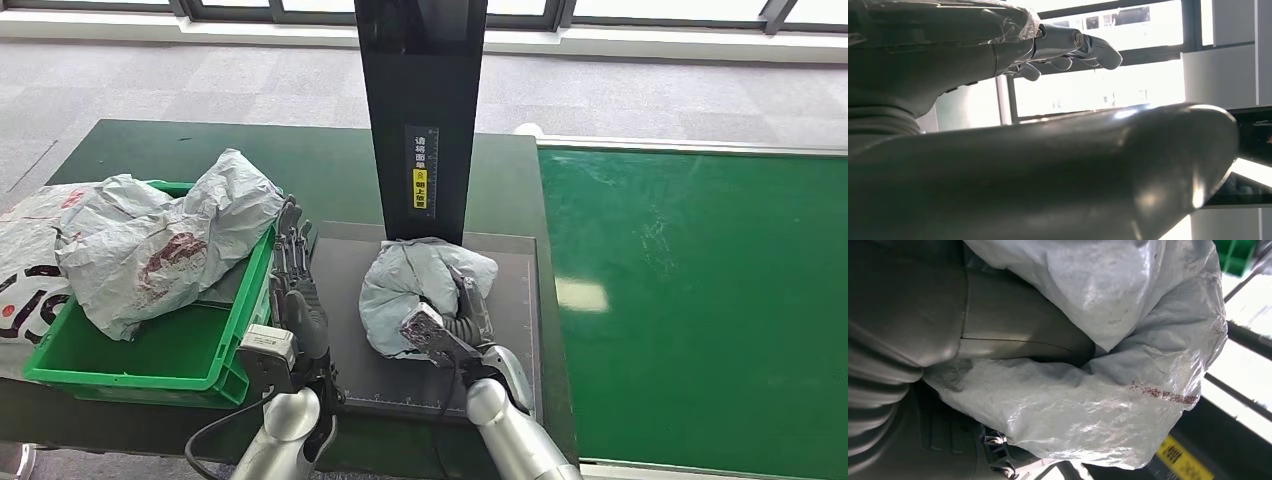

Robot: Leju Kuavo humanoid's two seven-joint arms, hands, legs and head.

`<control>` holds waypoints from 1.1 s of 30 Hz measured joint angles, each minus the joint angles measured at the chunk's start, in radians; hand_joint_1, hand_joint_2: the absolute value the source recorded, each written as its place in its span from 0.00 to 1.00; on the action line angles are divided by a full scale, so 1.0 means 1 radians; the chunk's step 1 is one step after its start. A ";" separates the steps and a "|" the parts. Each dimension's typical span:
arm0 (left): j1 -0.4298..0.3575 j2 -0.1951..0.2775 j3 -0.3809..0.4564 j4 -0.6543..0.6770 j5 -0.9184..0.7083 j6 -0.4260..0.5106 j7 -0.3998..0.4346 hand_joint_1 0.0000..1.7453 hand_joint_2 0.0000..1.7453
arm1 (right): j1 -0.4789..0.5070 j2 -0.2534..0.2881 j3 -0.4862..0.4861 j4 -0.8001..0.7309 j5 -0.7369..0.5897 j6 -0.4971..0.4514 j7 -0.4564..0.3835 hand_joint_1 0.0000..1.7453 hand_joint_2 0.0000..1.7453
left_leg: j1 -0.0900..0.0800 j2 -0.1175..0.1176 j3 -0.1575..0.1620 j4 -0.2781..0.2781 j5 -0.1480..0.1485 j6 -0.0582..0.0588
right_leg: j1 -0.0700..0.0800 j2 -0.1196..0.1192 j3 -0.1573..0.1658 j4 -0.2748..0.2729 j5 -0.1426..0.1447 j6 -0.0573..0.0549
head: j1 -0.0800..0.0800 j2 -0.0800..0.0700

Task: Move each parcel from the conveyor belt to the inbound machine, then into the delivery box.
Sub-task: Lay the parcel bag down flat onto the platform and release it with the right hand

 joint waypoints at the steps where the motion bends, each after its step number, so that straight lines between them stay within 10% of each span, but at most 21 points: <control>1: 0.000 0.000 0.000 0.001 0.000 0.002 0.000 0.00 0.00 | 0.001 0.003 0.014 -0.003 -0.012 0.017 -0.003 0.57 1.00 | 0.000 0.000 0.000 0.000 0.000 0.000 | 0.000 0.000 0.000 0.000 0.000 0.000 | 0.000 0.000; 3: 0.001 0.001 0.000 0.003 0.004 0.004 0.000 0.00 0.00 | 0.009 0.005 0.049 -0.016 -0.034 0.044 -0.004 0.07 1.00 | 0.000 0.000 0.000 0.000 0.000 0.000 | 0.000 0.000 0.000 0.000 0.000 0.000 | 0.000 0.000; 4: 0.001 0.002 0.000 0.004 0.006 0.004 0.000 0.00 0.00 | 0.016 0.005 0.068 -0.026 -0.045 0.054 -0.004 0.00 1.00 | 0.000 0.000 0.000 0.000 0.000 0.000 | 0.000 0.000 0.000 0.000 0.000 0.000 | 0.000 0.000; 16: 0.045 0.018 0.000 -0.030 -0.021 0.140 0.012 0.00 0.00 | 0.224 -0.100 0.170 -0.408 -0.357 0.236 -0.068 0.00 1.00 | -0.001 -0.001 -0.001 0.000 -0.001 0.001 | -0.001 -0.002 -0.001 -0.001 0.000 0.000 | 0.000 0.000; 33: 0.056 0.038 -0.009 -0.030 -0.121 0.102 0.116 0.00 0.00 | 0.464 -0.205 0.059 -0.687 -0.303 0.204 -0.009 0.00 1.00 | -0.001 -0.001 -0.003 0.000 -0.001 0.001 | 0.000 -0.002 -0.001 -0.001 -0.001 0.000 | 0.000 0.000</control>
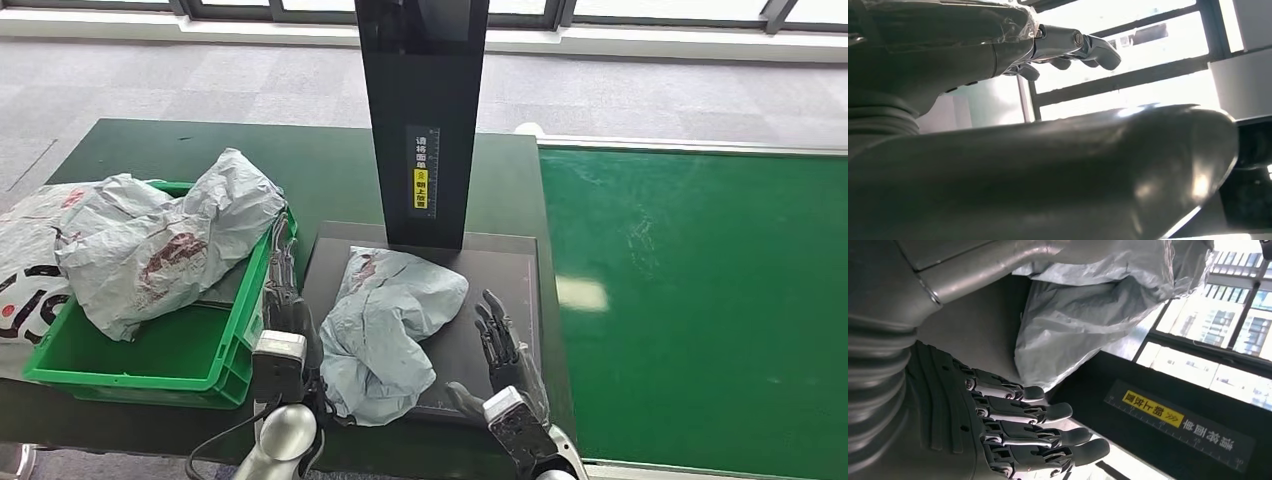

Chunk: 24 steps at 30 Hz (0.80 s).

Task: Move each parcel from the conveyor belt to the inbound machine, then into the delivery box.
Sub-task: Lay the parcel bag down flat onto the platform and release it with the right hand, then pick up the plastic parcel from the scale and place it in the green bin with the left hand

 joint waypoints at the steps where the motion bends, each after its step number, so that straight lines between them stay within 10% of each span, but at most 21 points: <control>1: 0.000 0.002 0.000 0.001 0.001 -0.003 0.001 0.00 0.00 | 0.007 -0.002 -0.005 -0.008 0.001 0.000 0.000 0.00 1.00 | 0.000 0.000 0.000 0.000 0.000 0.000 | 0.000 0.000 0.000 0.000 0.000 0.000 | 0.000 0.000; 12: -0.002 0.014 -0.006 0.013 -0.026 -0.089 0.034 0.00 0.00 | 0.040 -0.007 -0.031 -0.063 -0.010 0.000 -0.021 0.00 1.00 | 0.000 0.000 0.001 0.000 0.000 0.000 | 0.000 0.000 0.000 0.000 0.000 0.000 | 0.000 0.000; 16: -0.006 0.034 -0.022 0.023 -0.164 -0.179 0.102 0.00 1.00 | 0.071 -0.006 -0.048 -0.150 -0.073 -0.035 -0.119 0.00 1.00 | 0.000 0.000 0.002 0.000 0.000 0.000 | 0.000 0.000 0.000 0.000 0.000 0.000 | 0.000 0.000; 24: -0.061 0.085 -0.098 0.121 -0.638 -0.297 0.278 0.00 1.00 | 0.101 -0.033 -0.049 -0.322 -0.210 -0.178 -0.155 0.00 1.00 | -0.001 0.000 -0.003 0.000 0.000 0.000 | -0.001 0.000 0.001 0.000 0.000 0.000 | 0.000 0.000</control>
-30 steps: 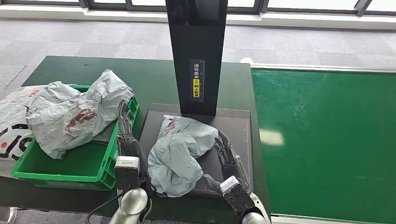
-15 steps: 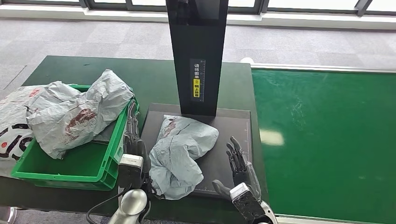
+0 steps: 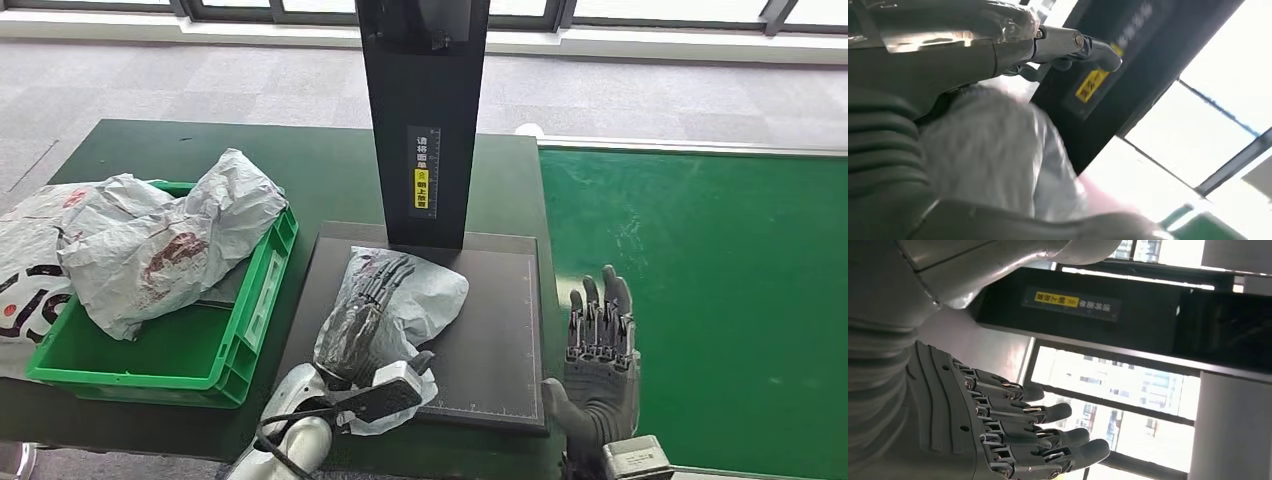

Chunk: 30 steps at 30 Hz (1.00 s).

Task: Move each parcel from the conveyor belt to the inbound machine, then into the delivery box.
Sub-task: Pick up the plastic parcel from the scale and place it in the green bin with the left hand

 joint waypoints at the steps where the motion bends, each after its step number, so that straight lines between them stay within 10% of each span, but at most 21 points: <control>1: -0.014 0.006 -0.016 0.026 -0.056 -0.012 0.026 0.00 1.00 | -0.001 -0.007 0.003 -0.010 -0.006 -0.006 0.000 0.00 1.00 | 0.000 0.000 -0.001 0.000 0.000 0.000 | 0.000 0.000 0.000 0.000 0.000 0.000 | 0.000 0.000; 18: -0.100 0.035 -0.134 0.282 -0.347 -0.068 0.187 0.03 1.00 | -0.034 -0.054 0.027 -0.036 -0.005 -0.038 -0.001 0.00 1.00 | 0.000 -0.001 0.001 0.000 0.000 0.000 | -0.001 -0.001 0.005 0.000 0.000 0.000 | 0.000 0.000; 22: -0.123 0.033 -0.135 0.324 -0.386 -0.054 0.242 1.00 1.00 | -0.038 -0.054 0.033 -0.036 0.004 -0.036 -0.001 0.00 1.00 | 0.000 -0.001 0.005 0.000 0.000 0.000 | -0.001 -0.002 0.009 0.000 0.000 0.000 | 0.000 0.000; 30: -0.146 0.038 -0.099 0.370 -0.384 -0.017 0.272 1.00 1.00 | -0.047 -0.054 0.043 -0.036 0.009 -0.041 0.000 0.00 1.00 | 0.000 -0.001 0.007 0.000 0.001 -0.001 | 0.000 -0.002 0.010 0.001 0.000 0.000 | 0.000 0.000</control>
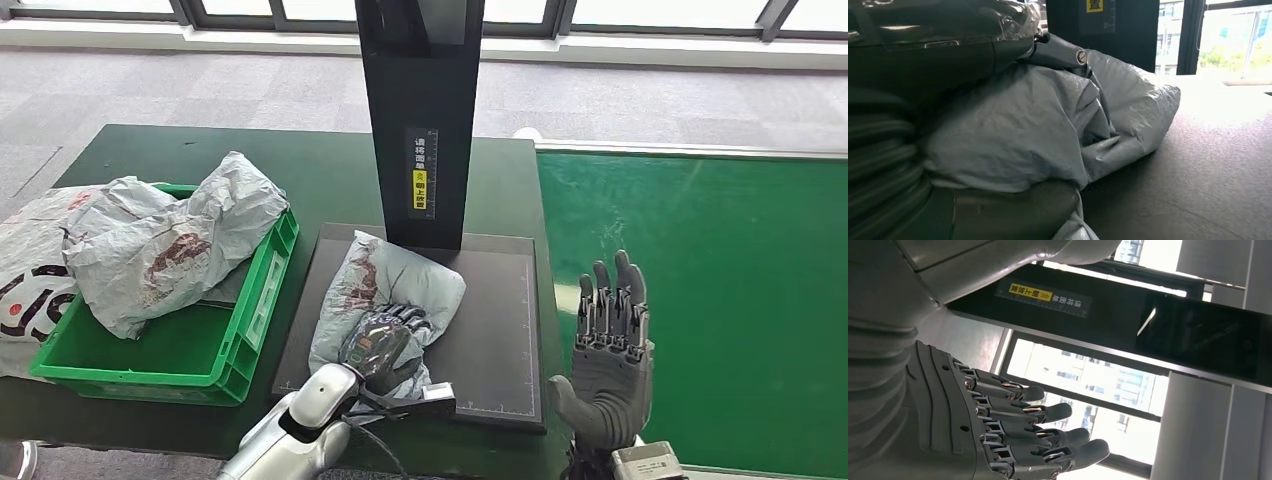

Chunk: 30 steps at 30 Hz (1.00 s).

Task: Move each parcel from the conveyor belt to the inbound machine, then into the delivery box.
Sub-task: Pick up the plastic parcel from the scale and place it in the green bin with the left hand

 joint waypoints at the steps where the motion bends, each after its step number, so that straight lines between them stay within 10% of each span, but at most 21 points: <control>1: -0.002 0.000 0.006 0.001 0.005 0.003 -0.001 1.00 1.00 | 0.000 0.000 0.001 0.000 0.000 -0.001 0.000 0.00 1.00 | 0.000 0.000 0.000 0.000 0.000 0.000 | 0.000 0.000 0.000 0.000 0.000 0.000 | 0.000 0.000; 30: -0.029 0.006 0.140 0.033 0.154 0.177 -0.109 1.00 1.00 | 0.014 -0.005 0.029 0.000 0.022 -0.049 0.000 0.00 1.00 | 0.000 0.000 -0.001 0.000 0.000 0.000 | 0.000 0.001 -0.001 0.001 0.000 -0.001 | 0.000 0.000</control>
